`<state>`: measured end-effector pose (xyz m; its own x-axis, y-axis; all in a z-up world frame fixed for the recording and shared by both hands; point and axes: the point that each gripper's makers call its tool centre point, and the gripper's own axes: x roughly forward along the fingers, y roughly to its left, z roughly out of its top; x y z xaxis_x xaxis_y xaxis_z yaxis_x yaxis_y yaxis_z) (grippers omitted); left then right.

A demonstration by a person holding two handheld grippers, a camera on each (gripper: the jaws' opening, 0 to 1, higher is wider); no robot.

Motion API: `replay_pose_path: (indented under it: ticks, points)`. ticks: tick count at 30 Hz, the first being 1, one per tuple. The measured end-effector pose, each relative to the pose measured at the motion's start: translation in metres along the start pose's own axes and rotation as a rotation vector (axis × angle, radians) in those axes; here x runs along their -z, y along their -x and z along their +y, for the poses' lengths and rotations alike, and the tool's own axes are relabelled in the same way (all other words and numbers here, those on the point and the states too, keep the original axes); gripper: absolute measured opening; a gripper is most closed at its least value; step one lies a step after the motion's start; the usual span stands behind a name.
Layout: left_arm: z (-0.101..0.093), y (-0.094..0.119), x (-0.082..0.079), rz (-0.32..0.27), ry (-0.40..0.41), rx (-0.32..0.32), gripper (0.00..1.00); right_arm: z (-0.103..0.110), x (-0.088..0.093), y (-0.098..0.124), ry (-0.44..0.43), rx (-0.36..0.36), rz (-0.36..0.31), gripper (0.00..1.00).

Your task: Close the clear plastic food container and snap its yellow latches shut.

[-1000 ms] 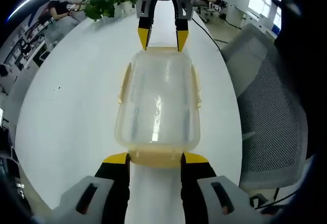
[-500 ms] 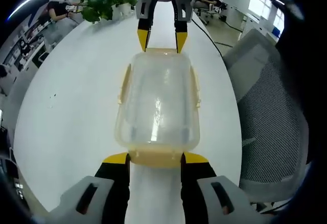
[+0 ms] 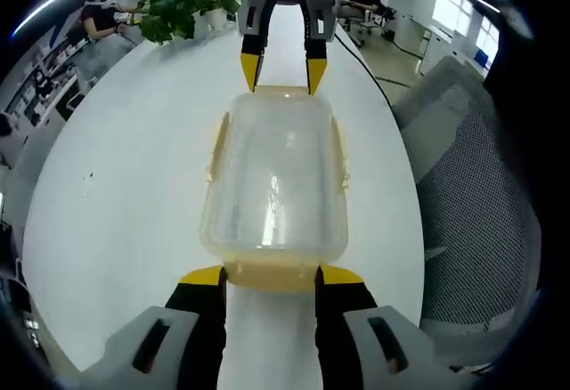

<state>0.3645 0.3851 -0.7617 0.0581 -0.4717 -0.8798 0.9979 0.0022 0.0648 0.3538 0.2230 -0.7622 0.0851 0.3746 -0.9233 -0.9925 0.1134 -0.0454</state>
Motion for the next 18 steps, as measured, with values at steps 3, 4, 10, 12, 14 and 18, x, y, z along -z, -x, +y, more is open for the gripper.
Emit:
replay_pose_path:
  ticks: [3,4,10,12,14,18]
  points:
    - [-0.0014,-0.0013,-0.0017,0.000,-0.002,0.002,0.37,0.0019,0.0019,0.0001,-0.002,-0.002,0.007,0.38]
    - [-0.0019,-0.0021,-0.0018,0.003,0.001,0.005,0.37,0.0021,0.0023,0.0000,0.000,-0.001,0.009,0.38]
    - [-0.0024,-0.0040,-0.0018,0.001,-0.001,0.008,0.37,0.0032,0.0050,-0.0020,-0.006,-0.004,0.014,0.38]
    - [-0.0028,-0.0045,-0.0019,0.002,-0.001,0.010,0.37,0.0032,0.0052,-0.0020,-0.008,-0.005,0.013,0.38]
    - [-0.0025,-0.0051,-0.0019,-0.001,-0.001,0.014,0.37,0.0034,0.0059,-0.0025,-0.013,-0.007,0.012,0.38]
    - [-0.0025,-0.0063,-0.0021,-0.001,0.003,0.022,0.37,0.0029,0.0073,-0.0045,-0.018,-0.014,0.008,0.38]
